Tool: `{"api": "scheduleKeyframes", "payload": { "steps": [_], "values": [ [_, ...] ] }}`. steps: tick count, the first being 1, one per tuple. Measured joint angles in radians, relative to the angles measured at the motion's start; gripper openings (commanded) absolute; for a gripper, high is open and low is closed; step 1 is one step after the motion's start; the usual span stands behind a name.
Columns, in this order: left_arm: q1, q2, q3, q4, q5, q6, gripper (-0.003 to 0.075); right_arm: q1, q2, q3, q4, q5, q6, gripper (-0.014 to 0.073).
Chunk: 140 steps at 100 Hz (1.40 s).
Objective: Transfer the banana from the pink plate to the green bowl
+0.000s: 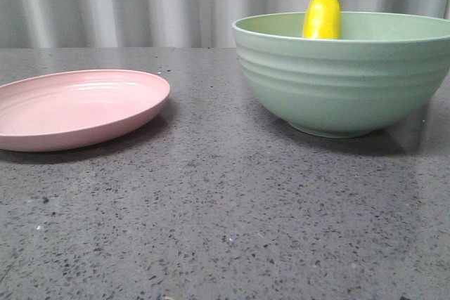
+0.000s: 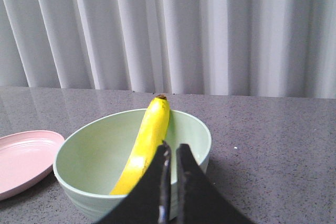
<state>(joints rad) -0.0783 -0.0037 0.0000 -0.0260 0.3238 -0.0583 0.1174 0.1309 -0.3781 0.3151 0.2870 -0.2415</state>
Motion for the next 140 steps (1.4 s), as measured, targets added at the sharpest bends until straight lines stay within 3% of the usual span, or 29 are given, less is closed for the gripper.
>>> {"api": "scheduleKeyframes", "payload": {
  "steps": [85, 97, 119, 140],
  "values": [
    [0.000, 0.000, 0.000, 0.000, 0.002, -0.009, -0.0020, 0.000, 0.000, 0.000, 0.000, 0.000, 0.000, -0.0064],
    [0.000, 0.000, 0.000, 0.000, 0.002, -0.009, -0.0020, -0.007, -0.005, 0.043, 0.000, -0.093, 0.000, -0.0064],
    [0.000, 0.000, 0.000, 0.000, 0.002, -0.009, -0.0020, -0.108, -0.085, 0.248, -0.177, -0.367, 0.066, -0.0064],
    [0.000, 0.000, 0.000, 0.000, 0.002, -0.009, -0.0020, -0.189, -0.136, 0.391, -0.339, -0.345, 0.230, -0.0064]
  ]
}}
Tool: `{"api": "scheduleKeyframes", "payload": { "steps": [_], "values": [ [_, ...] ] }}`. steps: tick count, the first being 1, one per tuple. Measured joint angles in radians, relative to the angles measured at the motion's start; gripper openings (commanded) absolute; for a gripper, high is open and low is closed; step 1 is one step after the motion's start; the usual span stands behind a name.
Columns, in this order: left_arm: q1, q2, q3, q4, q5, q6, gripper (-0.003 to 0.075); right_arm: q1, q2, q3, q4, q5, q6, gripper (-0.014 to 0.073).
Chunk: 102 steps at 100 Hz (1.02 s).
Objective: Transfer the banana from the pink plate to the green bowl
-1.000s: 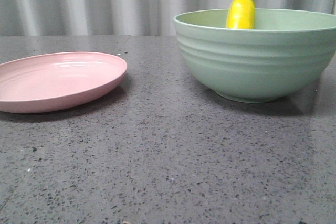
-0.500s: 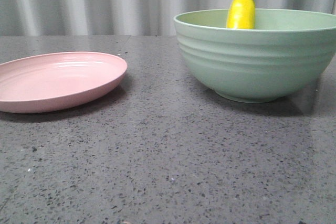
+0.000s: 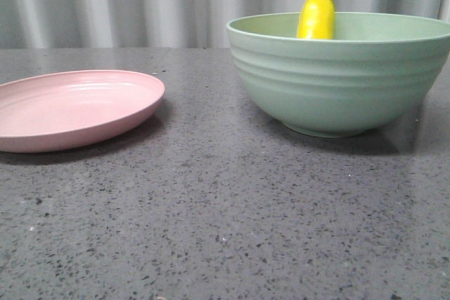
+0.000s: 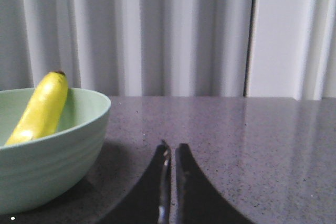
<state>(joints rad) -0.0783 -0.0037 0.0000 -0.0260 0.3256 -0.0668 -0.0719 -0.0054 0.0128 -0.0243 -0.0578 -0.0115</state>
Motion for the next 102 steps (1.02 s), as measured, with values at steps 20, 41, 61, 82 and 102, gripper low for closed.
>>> {"api": "scheduleKeyframes", "payload": {
  "steps": [20, 41, 61, 82, 102],
  "values": [
    [0.000, 0.000, 0.000, 0.000, 0.000, 0.000, -0.0020, -0.003, -0.006, 0.000, -0.070, 0.157, 0.017, -0.0064],
    [0.000, 0.000, 0.000, 0.000, 0.000, 0.000, -0.0020, -0.003, -0.006, -0.002, -0.082, 0.372, 0.021, -0.0064],
    [0.000, 0.000, 0.000, 0.000, 0.000, 0.000, -0.0020, -0.003, -0.006, -0.002, -0.084, 0.381, 0.021, -0.0064],
    [0.000, 0.000, 0.000, 0.000, 0.000, 0.000, -0.0020, -0.003, -0.006, -0.002, -0.084, 0.381, 0.021, -0.0064],
    [0.000, 0.000, 0.000, 0.000, 0.000, 0.000, -0.0020, -0.003, -0.006, -0.002, -0.084, 0.383, 0.023, -0.0064]
  ]
}}
